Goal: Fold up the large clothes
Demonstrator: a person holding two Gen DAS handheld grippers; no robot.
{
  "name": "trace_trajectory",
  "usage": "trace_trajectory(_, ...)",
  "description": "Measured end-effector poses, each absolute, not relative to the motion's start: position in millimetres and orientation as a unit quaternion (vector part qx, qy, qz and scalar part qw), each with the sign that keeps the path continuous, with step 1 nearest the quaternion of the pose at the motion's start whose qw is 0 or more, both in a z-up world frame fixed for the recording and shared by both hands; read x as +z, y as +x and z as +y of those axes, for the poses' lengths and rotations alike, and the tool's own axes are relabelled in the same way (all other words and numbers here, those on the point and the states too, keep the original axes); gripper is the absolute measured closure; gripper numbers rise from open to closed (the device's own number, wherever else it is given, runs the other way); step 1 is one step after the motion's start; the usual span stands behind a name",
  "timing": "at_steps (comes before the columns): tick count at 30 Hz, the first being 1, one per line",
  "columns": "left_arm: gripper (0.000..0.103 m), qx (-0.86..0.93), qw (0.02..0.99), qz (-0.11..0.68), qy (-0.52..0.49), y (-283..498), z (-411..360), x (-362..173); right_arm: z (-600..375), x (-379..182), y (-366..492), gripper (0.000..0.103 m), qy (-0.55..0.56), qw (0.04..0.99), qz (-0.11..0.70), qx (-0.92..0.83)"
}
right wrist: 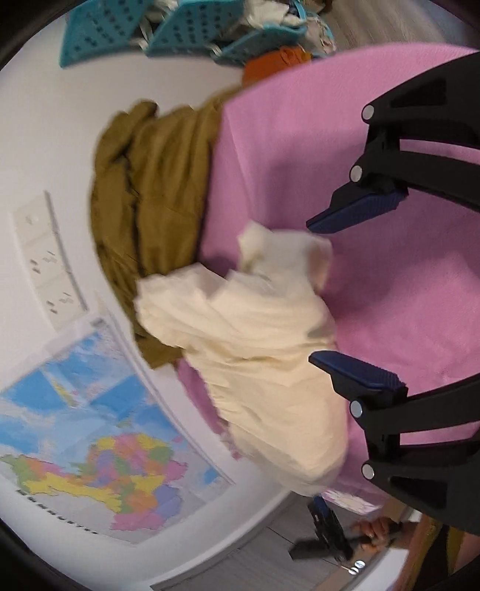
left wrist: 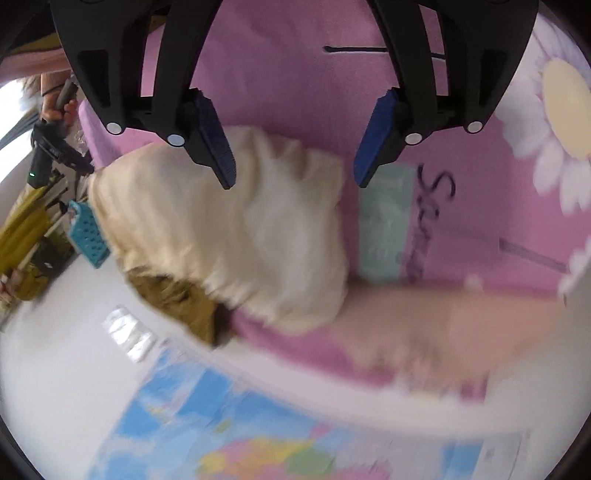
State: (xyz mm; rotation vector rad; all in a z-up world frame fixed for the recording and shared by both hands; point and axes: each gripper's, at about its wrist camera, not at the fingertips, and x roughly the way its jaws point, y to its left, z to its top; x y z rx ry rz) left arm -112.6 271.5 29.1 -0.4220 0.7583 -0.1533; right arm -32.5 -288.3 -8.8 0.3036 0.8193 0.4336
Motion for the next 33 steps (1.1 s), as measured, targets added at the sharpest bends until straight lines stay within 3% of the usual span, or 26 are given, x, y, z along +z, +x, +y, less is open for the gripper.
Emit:
trace_trajectory(1, 0.032, -0.086, 0.91, 0.356, -0.194, -113.3, 264.9, 37.8, -287.9, -7.5, -30.8, 0.048, 0.134, 0.891, 0.389, 0.194)
trace_trajectory(3, 0.027, -0.109, 0.92, 0.344, -0.154, -105.3, 239.6, 50.6, -281.4, -12.8, -24.8, 0.05, 0.109, 0.89, 0.396, 0.197)
trace_trajectory(5, 0.027, -0.13, 0.916, 0.352, -0.144, -96.0, 224.3, 46.3, -275.4, -19.6, -21.0, 0.069, 0.093, 0.888, 0.4, 0.204)
trace_trajectory(6, 0.027, -0.141, 0.909, 0.363, -0.145, -84.4, 216.0, 40.0, -273.5, -22.9, -17.0, 0.088, 0.089, 0.888, 0.401, 0.209)
trace_trajectory(7, 0.03, -0.142, 0.905, 0.374, -0.147, -77.5, 211.6, 31.5, -276.7, -25.3, -16.1, 0.091, 0.094, 0.886, 0.403, 0.21)
trace_trajectory(13, 0.077, -0.119, 0.861, 0.428, -0.247, -46.2, 246.1, -22.1, -304.9, -45.8, -2.7, 0.097, 0.148, 0.879, 0.417, 0.178)
trace_trajectory(16, 0.086, -0.126, 0.847, 0.43, -0.288, -49.2, 263.2, -31.6, -305.9, -51.5, 9.3, 0.097, 0.169, 0.874, 0.424, 0.166)
trace_trajectory(19, 0.086, -0.118, 0.854, 0.429, -0.27, -56.1, 259.7, -29.1, -307.2, -52.6, 15.2, 0.089, 0.173, 0.87, 0.435, 0.153)
trace_trajectory(20, 0.085, -0.115, 0.857, 0.429, -0.26, -58.8, 256.2, -25.2, -306.3, -49.4, 14.5, 0.078, 0.158, 0.873, 0.439, 0.142)
trace_trajectory(21, 0.082, -0.113, 0.86, 0.429, -0.254, -59.9, 253.0, -23.7, -307.6, -44.6, 12.6, 0.077, 0.155, 0.874, 0.439, 0.139)
trace_trajectory(23, 0.065, -0.113, 0.866, 0.425, -0.24, -58.4, 248.0, -16.3, -316.0, -25.3, 3.4, 0.076, 0.171, 0.884, 0.41, 0.143)
trace_trajectory(25, 0.054, -0.112, 0.874, 0.417, -0.222, -60.5, 241.6, -6.2, -312.2, -2.4, -4.8, 0.077, 0.155, 0.901, 0.375, 0.151)
trace_trajectory(30, 0.048, -0.097, 0.889, 0.411, -0.175, -58.7, 228.4, 4.8, -272.0, -11.2, 16.1, 0.077, 0.104, 0.892, 0.397, 0.191)
trace_trajectory(33, 0.048, -0.098, 0.887, 0.413, -0.181, -59.1, 231.7, 3.2, -289.5, -43.5, 47.8, 0.082, 0.156, 0.875, 0.425, 0.17)
